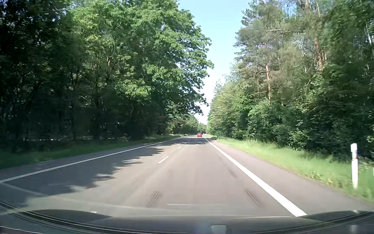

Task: Follow the waypoints while adhering to traffic rules and regulations

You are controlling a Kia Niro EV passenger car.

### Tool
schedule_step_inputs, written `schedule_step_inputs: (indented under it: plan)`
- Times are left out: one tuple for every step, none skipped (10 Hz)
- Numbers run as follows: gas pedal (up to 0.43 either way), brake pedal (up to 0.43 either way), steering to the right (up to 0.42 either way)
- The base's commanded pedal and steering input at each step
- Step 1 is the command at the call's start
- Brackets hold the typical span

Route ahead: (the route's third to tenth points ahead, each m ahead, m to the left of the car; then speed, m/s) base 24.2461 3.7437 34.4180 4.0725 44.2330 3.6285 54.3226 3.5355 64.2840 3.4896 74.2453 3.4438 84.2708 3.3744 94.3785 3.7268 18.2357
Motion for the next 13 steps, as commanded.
schedule_step_inputs:
  plan:
    - [0.039,0.03,0.003]
    - [0.039,0.03,0.003]
    - [0.039,0.03,0.003]
    - [0.047,0.03,0.003]
    - [0.047,0.03,0.003]
    - [0.059,0.03,0.003]
    - [0.059,0.03,0.003]
    - [0.067,0.03,0.002]
    - [0.067,0.03,0.002]
    - [0.067,0.03,0.001]
    - [0.067,0.03,0.001]
    - [0.067,0.03,0.001]
    - [0.067,0.03,0.001]
